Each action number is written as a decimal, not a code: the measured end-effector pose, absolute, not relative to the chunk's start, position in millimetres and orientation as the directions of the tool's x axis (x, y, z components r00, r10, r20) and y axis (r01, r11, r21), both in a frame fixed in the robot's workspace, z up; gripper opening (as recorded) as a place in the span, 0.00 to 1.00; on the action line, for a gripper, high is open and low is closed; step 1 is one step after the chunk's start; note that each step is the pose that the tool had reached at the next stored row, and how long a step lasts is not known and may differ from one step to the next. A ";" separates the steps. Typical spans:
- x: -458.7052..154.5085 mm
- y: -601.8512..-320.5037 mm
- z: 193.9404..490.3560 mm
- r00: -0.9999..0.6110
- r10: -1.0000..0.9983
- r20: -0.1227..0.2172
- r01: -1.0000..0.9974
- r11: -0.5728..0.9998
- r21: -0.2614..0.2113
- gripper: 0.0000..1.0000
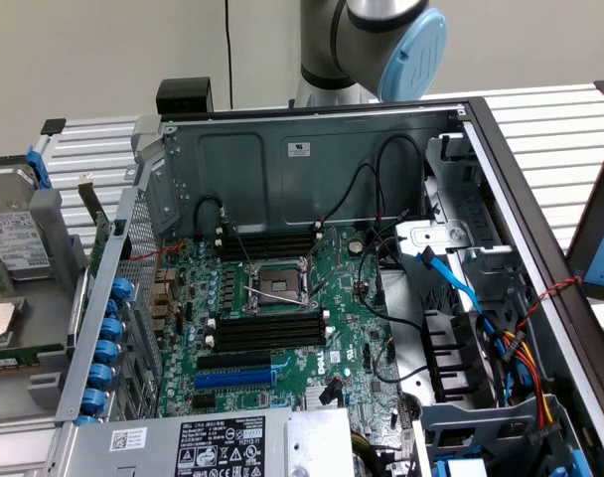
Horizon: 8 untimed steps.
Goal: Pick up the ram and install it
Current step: 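Pick up the ram and move it above insertion slot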
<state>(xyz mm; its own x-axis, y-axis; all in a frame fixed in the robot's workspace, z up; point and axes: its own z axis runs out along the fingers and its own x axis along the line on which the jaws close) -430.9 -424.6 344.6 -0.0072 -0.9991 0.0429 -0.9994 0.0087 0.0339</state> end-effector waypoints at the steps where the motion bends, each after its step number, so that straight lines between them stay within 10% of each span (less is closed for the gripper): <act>1: -430.9 -424.9 349.2 -0.007 -0.999 0.043 -0.999 0.009 0.034 0.12; 8: -430.8 -430.0 377.7 -0.008 -0.999 0.043 -0.999 0.009 0.034 0.12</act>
